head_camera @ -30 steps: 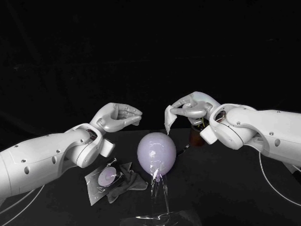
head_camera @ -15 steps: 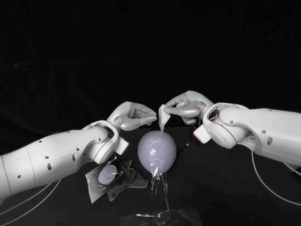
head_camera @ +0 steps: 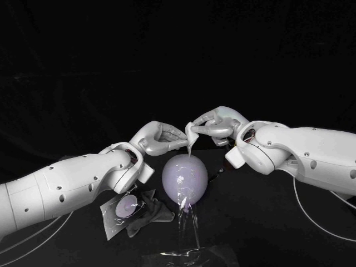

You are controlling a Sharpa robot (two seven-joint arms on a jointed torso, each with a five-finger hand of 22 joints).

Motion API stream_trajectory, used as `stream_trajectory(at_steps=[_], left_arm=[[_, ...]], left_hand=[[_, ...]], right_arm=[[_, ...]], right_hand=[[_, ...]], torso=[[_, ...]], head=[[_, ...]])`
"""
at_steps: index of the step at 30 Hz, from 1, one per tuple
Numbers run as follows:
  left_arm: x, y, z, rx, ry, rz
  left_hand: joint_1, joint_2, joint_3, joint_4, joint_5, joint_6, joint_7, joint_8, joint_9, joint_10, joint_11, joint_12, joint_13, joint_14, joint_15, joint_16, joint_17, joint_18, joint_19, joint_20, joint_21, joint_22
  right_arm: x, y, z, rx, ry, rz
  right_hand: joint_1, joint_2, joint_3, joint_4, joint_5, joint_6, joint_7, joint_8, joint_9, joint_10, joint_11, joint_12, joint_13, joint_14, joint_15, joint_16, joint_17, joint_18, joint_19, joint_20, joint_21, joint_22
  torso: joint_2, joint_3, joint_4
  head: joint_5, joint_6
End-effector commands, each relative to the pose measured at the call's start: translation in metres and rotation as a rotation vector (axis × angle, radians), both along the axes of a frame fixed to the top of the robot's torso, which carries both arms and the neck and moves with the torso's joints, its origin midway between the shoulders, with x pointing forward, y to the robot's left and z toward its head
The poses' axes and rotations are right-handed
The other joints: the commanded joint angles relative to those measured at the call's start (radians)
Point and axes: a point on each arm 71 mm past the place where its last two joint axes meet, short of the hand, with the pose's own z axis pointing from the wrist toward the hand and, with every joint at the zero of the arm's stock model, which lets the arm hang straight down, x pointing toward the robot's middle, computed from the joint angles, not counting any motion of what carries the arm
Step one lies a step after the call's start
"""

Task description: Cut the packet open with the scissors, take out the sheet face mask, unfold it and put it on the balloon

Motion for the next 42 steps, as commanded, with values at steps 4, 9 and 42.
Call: stream_trajectory(at_steps=[4,9,42], left_arm=[[-0.002,-0.006,0.0,0.043,-0.004,-0.037],[-0.002,-0.006,0.0,0.05,-0.002,-0.043],[-0.003,-0.011,0.0,0.049,0.004,-0.043]], left_hand=[[-0.01,-0.004,-0.013,0.001,-0.003,0.006,0.003,-0.007,-0.003,-0.005,0.006,-0.01,0.0,-0.004,0.005,-0.009,-0.003,0.013,-0.005,0.007,-0.009,-0.003],[-0.016,-0.006,-0.024,0.001,-0.003,0.003,0.007,-0.011,-0.006,-0.014,0.009,-0.016,0.0,-0.009,0.008,-0.015,-0.004,0.012,-0.009,0.009,-0.013,-0.005],[0.086,0.076,0.043,-0.004,-0.002,0.066,-0.025,0.005,-0.013,0.044,-0.02,-0.004,0.005,0.056,-0.021,0.01,0.01,0.016,0.024,-0.006,0.006,0.0]], right_arm=[[0.0,0.002,0.001,0.012,-0.016,0.004],[0.0,0.004,0.001,0.013,-0.017,0.006],[-0.003,0.013,0.001,0.017,-0.016,0.028]], right_hand=[[-0.003,0.012,0.008,0.0,0.003,0.007,0.001,0.051,0.05,0.03,-0.018,0.004,0.113,0.106,-0.009,0.004,0.263,0.001,-0.002,-0.004,-0.005,0.122],[-0.003,0.012,0.008,0.0,0.003,0.007,0.001,0.051,0.05,0.03,-0.018,0.004,0.113,0.106,-0.009,0.004,0.263,0.001,-0.002,-0.004,-0.005,0.122],[-0.004,0.013,0.01,-0.001,0.003,0.006,0.001,0.052,0.051,0.028,-0.018,0.001,0.111,0.106,-0.008,0.004,0.263,0.001,-0.002,-0.004,-0.005,0.122]], torso=[[0.0,0.0001,0.0001],[0.0,0.0,-0.0001],[-0.001,0.0,-0.0003]], head=[[0.001,-0.002],[0.001,-0.001],[0.001,-0.006]])
